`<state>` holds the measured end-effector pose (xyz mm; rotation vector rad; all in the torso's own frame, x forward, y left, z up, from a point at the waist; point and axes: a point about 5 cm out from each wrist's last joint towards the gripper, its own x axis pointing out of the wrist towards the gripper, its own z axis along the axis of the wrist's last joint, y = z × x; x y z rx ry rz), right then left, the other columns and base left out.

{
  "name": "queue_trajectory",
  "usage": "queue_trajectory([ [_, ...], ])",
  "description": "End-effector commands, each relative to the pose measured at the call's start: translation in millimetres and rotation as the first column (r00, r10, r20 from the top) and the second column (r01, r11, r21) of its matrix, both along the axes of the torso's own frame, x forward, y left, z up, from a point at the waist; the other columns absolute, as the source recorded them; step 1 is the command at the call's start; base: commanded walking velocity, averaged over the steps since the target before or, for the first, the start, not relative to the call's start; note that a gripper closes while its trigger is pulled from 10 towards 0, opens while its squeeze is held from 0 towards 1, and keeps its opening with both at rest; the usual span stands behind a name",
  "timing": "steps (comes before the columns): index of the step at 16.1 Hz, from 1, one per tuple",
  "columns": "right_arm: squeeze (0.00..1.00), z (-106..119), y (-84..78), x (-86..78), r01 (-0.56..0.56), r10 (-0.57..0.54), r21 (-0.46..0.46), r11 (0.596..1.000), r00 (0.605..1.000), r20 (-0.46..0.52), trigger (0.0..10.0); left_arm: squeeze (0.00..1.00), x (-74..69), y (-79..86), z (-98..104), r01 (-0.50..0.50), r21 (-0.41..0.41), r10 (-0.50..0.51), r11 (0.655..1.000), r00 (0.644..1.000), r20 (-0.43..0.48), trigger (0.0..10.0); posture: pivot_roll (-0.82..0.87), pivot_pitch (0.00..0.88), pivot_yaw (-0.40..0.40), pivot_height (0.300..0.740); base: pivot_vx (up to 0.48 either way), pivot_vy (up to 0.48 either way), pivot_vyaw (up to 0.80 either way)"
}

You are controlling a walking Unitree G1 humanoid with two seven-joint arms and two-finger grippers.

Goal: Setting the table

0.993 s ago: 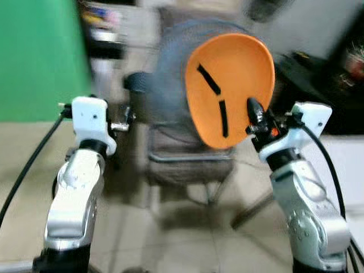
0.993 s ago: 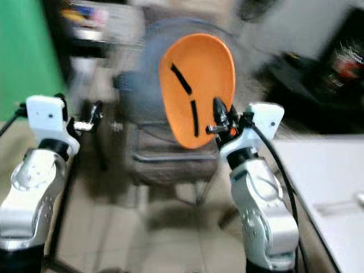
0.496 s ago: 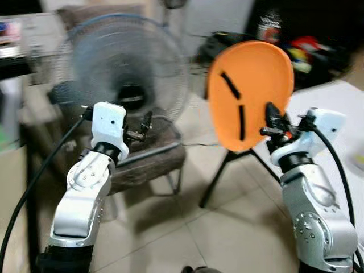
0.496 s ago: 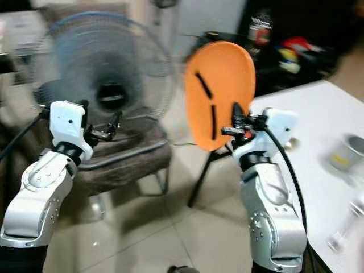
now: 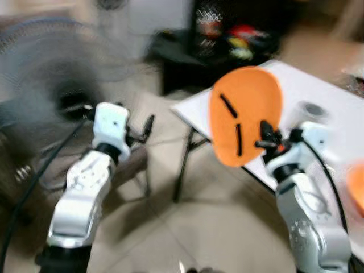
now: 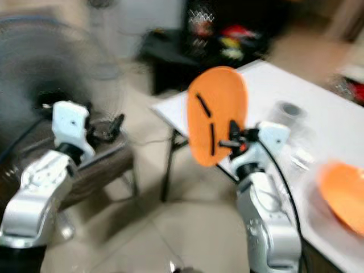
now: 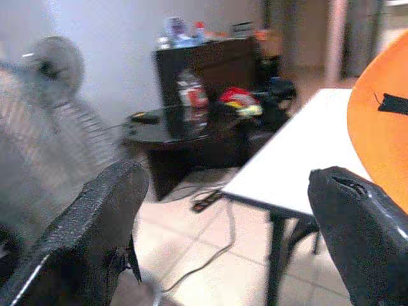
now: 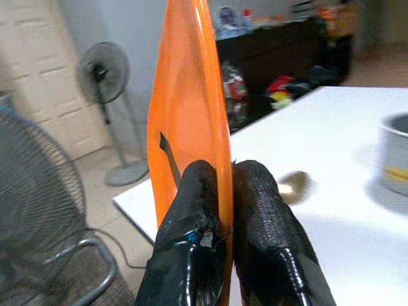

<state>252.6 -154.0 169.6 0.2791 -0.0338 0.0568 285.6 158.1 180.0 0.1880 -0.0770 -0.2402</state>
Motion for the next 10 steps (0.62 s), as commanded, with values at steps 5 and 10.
queue_trajectory([
  [5,0.00,8.1,-2.2,-1.9,0.015,-0.016,0.032,0.999,0.999,0.031,10.0,0.00,6.6,0.4,1.1,-0.016,0.003,0.016,1.000,1.000,-0.007,10.0,0.05,0.000,-0.034,0.740,0.000,-0.192,-0.80],
  [10,0.00,9.3,-0.7,0.5,0.008,-0.010,0.034,0.999,0.999,0.035,10.0,0.00,9.1,2.0,2.6,-0.021,0.034,0.021,0.999,1.000,0.010,10.0,0.06,0.000,-0.036,0.740,0.000,0.192,-0.80],
])
